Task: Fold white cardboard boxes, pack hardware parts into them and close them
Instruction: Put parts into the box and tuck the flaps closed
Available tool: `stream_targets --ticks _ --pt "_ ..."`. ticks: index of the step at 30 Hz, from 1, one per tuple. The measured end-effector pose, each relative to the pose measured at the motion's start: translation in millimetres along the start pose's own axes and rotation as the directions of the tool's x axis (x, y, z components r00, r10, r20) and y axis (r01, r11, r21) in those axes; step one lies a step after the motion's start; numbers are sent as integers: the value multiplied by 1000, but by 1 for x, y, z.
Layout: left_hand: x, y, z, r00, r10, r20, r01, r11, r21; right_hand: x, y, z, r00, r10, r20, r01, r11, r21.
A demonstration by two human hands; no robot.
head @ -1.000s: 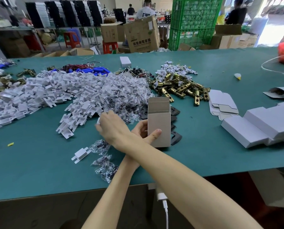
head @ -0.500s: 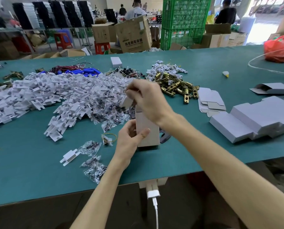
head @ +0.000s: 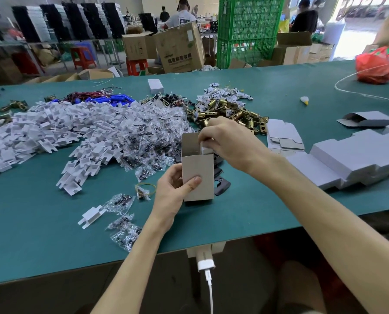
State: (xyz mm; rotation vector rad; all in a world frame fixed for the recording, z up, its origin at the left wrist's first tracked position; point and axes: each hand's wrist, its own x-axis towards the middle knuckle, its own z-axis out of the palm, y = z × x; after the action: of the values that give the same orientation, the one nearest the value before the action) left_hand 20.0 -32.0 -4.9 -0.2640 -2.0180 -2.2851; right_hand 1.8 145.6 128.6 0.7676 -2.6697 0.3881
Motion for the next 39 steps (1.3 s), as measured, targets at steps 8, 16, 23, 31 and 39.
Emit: stream_targets --ticks 8,16,23,31,39 --pt "0 1 1 1000 -4 -4 3 1000 -25 -2 -1 8 998 58 32 -58 998 2" --pt "1 -1 1 999 -6 -49 4 999 -45 -13 12 22 964 173 -203 -141 976 165" --pt "3 -3 -2 990 -36 -140 24 996 -90 -34 36 61 925 320 202 -355 921 164" --pt "4 -4 -2 988 -36 -152 27 998 -61 -61 39 79 880 305 364 -370 921 123" --pt "4 -4 -1 986 -45 -162 36 998 -59 -67 22 65 892 282 353 -234 957 -173"
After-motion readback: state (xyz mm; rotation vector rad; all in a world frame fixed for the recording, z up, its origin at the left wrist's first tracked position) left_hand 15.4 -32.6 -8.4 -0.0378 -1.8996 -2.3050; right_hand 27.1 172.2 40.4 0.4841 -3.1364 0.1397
